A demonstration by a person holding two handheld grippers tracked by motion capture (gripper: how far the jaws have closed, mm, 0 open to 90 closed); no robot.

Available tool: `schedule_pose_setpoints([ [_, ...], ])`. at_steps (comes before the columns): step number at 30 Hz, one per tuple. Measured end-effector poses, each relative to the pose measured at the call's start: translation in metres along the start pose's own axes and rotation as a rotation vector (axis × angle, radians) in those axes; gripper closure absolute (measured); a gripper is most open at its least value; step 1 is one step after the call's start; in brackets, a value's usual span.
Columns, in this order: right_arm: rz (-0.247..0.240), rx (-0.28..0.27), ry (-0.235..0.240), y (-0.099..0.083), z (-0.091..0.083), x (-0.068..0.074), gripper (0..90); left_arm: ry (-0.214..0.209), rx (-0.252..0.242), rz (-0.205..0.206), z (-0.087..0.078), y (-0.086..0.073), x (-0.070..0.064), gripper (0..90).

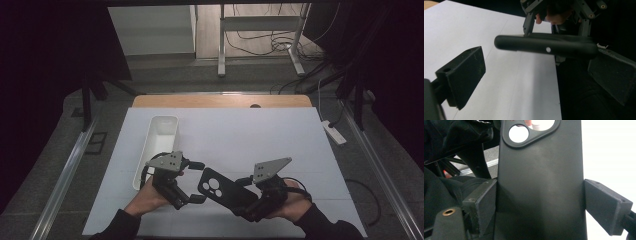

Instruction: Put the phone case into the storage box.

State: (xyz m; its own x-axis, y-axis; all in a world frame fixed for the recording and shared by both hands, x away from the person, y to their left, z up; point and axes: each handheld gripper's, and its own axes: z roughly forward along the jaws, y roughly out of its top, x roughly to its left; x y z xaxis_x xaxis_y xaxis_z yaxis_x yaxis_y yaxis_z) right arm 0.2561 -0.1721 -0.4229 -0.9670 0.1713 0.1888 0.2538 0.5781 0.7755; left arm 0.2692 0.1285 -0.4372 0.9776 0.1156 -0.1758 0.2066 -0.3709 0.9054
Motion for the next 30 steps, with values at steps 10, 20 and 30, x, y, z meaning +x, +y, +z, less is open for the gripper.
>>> schedule_pose_setpoints([
  [10, -0.020, 0.006, 0.029, 0.0026, 0.0034, 0.0018, 15.1, -0.056, -0.011, 0.032, 0.0019, 0.0004, -0.0020, 6.5],
  [20, -0.044, 0.012, 0.065, 0.0044, 0.0064, 0.0031, 15.0, -0.119, -0.013, 0.041, 0.0049, 0.0002, -0.0031, 10.1],
  [30, -0.057, 0.022, 0.078, 0.0037, 0.0068, 0.0028, 14.4, -0.116, -0.010, 0.048, 0.0042, -0.0004, -0.0047, 13.6],
])
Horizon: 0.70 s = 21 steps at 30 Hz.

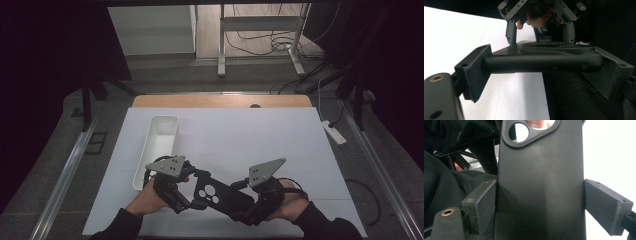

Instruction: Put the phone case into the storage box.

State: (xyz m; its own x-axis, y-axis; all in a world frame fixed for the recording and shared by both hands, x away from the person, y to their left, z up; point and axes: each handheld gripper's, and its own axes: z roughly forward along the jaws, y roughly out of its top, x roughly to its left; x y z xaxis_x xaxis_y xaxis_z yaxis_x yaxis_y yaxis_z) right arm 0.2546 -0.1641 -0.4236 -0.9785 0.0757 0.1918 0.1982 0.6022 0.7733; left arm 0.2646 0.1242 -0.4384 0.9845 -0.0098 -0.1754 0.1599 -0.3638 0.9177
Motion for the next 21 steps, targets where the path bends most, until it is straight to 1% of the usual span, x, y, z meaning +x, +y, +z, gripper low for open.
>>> schedule_pose_setpoints([
  [4, -0.011, 0.005, -0.009, -0.0004, 0.0004, -0.0002, 14.1, 0.006, 0.016, -0.009, 0.0002, 0.0010, 0.0000, 14.8],
  [9, -0.019, 0.016, -0.018, -0.0010, 0.0021, 0.0003, 13.9, 0.006, 0.019, -0.010, 0.0005, 0.0007, 0.0001, 15.4],
  [10, -0.017, 0.016, -0.020, -0.0009, 0.0023, 0.0002, 14.1, 0.005, 0.017, -0.019, 0.0003, 0.0004, 0.0010, 15.4],
  [13, -0.010, 0.009, -0.018, -0.0008, 0.0020, -0.0008, 14.1, 0.004, 0.012, -0.024, 0.0000, 0.0003, 0.0016, 15.6],
  [15, -0.001, 0.005, -0.016, -0.0008, 0.0014, -0.0017, 14.0, 0.003, 0.006, -0.037, -0.0004, 0.0000, 0.0027, 15.6],
  [17, 0.005, 0.003, -0.011, -0.0007, 0.0014, -0.0026, 13.8, 0.000, 0.006, -0.042, -0.0004, 0.0001, 0.0031, 15.7],
  [21, 0.009, 0.013, -0.021, -0.0009, 0.0024, -0.0032, 13.5, 0.004, 0.018, -0.059, 0.0004, 0.0009, 0.0038, 15.9],
])
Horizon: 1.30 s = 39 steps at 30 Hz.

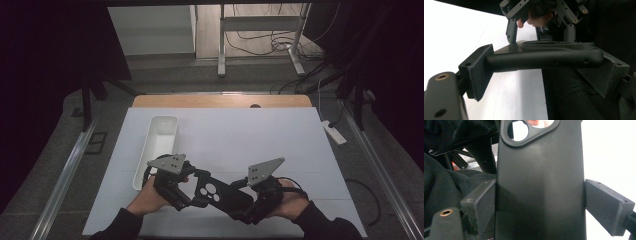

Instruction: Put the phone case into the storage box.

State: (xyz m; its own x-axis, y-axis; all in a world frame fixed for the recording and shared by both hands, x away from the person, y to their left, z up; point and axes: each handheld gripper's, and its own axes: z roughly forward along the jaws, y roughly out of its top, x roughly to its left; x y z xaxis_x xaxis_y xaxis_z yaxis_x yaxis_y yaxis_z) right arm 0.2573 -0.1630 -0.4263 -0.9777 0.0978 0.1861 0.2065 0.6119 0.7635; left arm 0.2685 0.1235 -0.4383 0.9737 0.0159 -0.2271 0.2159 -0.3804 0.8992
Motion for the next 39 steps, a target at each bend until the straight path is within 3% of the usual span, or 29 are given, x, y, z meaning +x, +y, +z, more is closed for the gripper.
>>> schedule_pose_setpoints([
  [12, 0.013, 0.007, -0.044, -0.002, 0.000, -0.004, 4.8, 0.052, 0.014, -0.030, -0.004, 0.001, 0.002, 15.9],
  [15, 0.011, 0.003, -0.090, -0.004, -0.002, -0.004, 0.0, 0.074, 0.016, -0.052, -0.007, 0.002, 0.003, 15.9],
  [25, 0.032, 0.022, -0.256, -0.012, -0.009, -0.006, 0.0, 0.174, 0.066, -0.109, -0.009, 0.003, 0.006, 15.7],
  [29, 0.055, 0.014, -0.281, -0.012, -0.010, -0.005, 0.0, 0.216, 0.083, -0.125, -0.009, 0.006, 0.006, 15.6],
  [39, 0.075, 0.008, -0.340, -0.017, -0.008, -0.003, 0.0, 0.264, 0.084, -0.162, -0.009, 0.010, 0.004, 15.5],
])
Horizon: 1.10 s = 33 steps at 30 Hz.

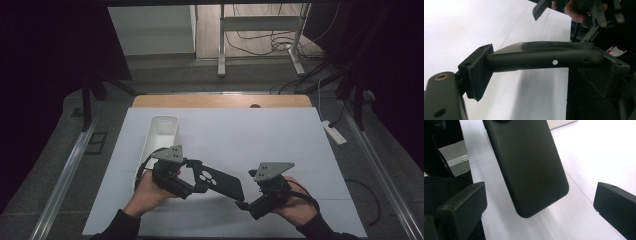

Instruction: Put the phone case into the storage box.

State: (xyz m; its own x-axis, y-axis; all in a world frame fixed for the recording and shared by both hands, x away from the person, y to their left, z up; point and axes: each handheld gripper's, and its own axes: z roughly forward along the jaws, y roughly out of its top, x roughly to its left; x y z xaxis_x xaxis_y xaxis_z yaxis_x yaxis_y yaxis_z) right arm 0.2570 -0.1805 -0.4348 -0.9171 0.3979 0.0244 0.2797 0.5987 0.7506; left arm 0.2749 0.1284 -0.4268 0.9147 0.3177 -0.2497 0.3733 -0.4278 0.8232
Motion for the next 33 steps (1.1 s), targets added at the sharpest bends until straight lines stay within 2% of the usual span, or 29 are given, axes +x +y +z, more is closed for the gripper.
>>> schedule_pose_setpoints([
  [6, 0.003, 0.006, -0.018, -0.001, 0.003, 0.004, 0.0, 0.030, -0.002, -0.021, -0.001, 0.002, -0.001, 15.5],
  [12, 0.007, 0.028, -0.036, -0.001, 0.006, 0.007, 0.0, 0.038, -0.001, -0.046, -0.001, 0.004, -0.002, 15.5],
  [17, -0.003, 0.038, -0.065, -0.002, 0.008, 0.011, 0.0, 0.050, 0.000, -0.064, -0.001, 0.006, -0.004, 15.5],
  [28, 0.007, 0.067, -0.128, 0.001, 0.018, 0.014, 0.0, 0.077, 0.017, -0.095, 0.005, 0.011, -0.011, 15.5],
  [33, -0.008, 0.073, -0.165, 0.002, 0.024, 0.018, 9.0, 0.074, 0.011, -0.118, 0.008, 0.014, -0.014, 15.5],
])
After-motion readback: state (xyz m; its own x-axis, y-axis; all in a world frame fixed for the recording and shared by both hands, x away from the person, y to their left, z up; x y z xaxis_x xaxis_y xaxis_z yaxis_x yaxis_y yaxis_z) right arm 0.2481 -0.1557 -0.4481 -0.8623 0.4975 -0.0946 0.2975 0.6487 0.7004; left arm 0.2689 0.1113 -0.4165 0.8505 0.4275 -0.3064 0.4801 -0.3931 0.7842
